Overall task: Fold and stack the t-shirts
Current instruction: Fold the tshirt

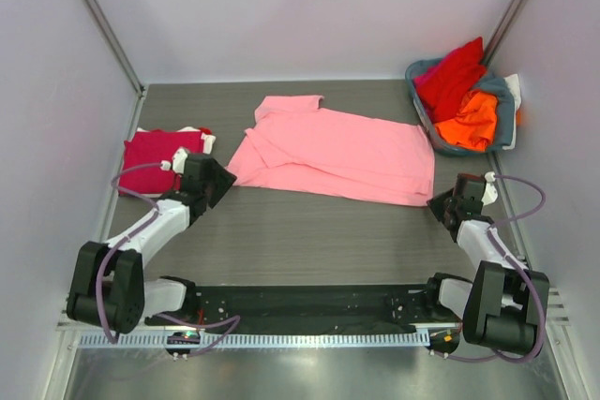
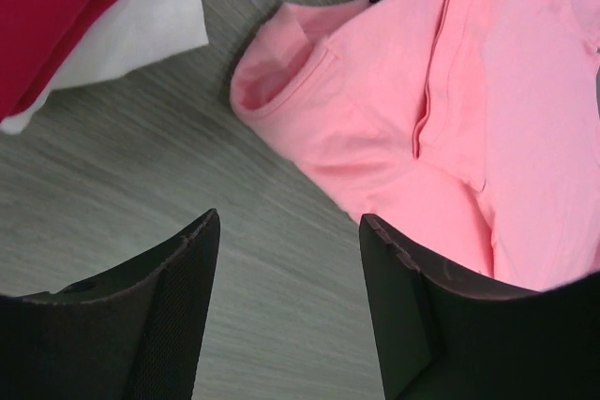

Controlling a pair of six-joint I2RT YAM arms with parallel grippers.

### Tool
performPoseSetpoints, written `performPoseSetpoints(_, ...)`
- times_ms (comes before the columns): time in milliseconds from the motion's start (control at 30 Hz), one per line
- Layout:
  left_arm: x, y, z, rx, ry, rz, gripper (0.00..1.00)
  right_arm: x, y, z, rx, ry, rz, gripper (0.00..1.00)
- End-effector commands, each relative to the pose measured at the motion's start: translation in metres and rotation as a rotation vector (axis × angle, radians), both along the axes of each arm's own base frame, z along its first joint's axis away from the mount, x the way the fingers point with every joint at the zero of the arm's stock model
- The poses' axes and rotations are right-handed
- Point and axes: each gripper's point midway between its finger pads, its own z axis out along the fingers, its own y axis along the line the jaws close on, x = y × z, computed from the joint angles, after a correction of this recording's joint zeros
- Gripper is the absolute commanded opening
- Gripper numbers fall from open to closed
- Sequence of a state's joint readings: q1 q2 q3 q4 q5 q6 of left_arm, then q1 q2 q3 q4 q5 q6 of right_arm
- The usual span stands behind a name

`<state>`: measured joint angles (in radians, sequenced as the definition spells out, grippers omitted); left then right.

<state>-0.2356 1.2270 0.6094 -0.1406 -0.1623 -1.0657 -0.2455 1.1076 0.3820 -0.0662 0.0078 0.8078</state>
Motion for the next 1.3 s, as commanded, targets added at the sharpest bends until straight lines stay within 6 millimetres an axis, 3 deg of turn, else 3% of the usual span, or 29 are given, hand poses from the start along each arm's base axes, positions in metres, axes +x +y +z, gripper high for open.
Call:
performPoseSetpoints(0,0.033,0.005,0.014,0.032,-0.134,0.046,0.62,0.003,-0.005,0.010,-0.042,-0.035,0.018,0.01)
performPoseSetpoints(200,0.052,0.013,0.001,0.079,-0.104,0.094,0.61,0.010,0.004,0.026,-0.017,-0.088,0.060,0.01)
performPoseSetpoints(467,0.059,0.010,-0.019,0.070,-0.056,0.109,0.58,0.011,0.008,0.038,-0.002,-0.118,0.071,0.01)
performPoseSetpoints(800,0.060,0.015,-0.039,0.092,-0.006,0.140,0.39,0.016,0.011,0.046,0.027,-0.134,0.071,0.01)
performPoseSetpoints(833,0.058,0.017,-0.040,0.105,0.002,0.147,0.29,0.017,0.011,0.047,0.029,-0.134,0.069,0.01)
performPoseSetpoints(1033,0.063,0.024,-0.034,0.152,0.009,0.164,0.00,0.015,0.010,0.048,0.028,-0.114,0.063,0.01)
performPoseSetpoints(1267,0.056,0.036,-0.010,0.218,-0.002,0.168,0.00,0.009,0.007,0.038,0.023,-0.068,0.046,0.01)
